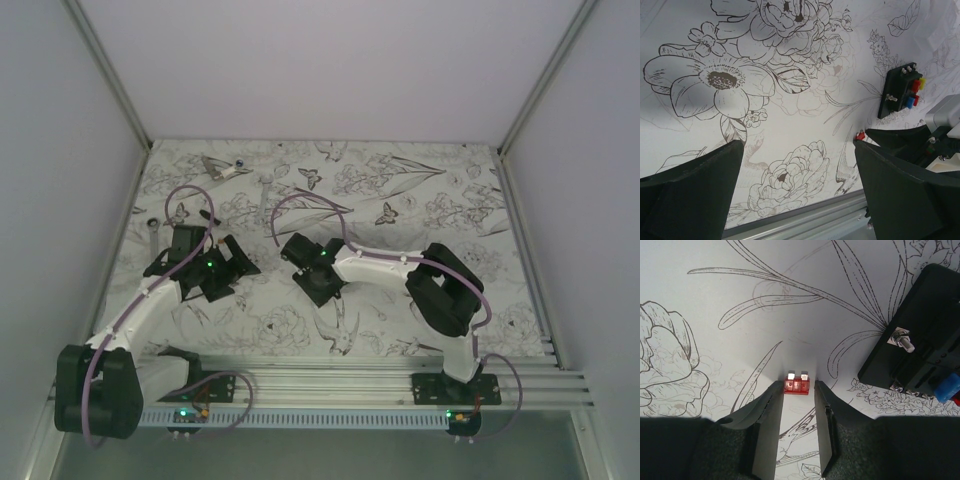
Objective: Snap on the fuse box
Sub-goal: Pick up the fuse from the center of the board.
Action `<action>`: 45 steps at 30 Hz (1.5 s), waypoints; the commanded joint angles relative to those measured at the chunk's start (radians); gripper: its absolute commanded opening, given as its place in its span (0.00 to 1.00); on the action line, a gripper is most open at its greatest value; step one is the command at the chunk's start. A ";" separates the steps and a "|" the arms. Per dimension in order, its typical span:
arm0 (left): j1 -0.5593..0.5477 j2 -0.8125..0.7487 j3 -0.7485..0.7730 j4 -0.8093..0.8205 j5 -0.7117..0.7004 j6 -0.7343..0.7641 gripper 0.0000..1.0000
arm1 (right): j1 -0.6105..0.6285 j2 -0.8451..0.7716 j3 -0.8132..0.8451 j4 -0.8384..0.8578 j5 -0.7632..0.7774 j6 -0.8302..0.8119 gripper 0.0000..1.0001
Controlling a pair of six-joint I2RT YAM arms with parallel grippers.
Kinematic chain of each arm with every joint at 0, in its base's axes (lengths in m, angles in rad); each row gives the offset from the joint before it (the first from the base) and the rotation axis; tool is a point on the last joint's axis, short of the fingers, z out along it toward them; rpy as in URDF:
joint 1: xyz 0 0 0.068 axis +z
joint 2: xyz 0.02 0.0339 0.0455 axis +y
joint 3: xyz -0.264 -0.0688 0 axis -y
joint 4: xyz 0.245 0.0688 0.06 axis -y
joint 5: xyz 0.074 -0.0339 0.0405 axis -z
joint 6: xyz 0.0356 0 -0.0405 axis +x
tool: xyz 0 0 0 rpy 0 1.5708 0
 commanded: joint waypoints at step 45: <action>-0.346 0.139 0.128 0.309 0.273 -0.218 0.48 | -0.116 -0.529 -0.309 0.455 -0.398 -0.252 0.22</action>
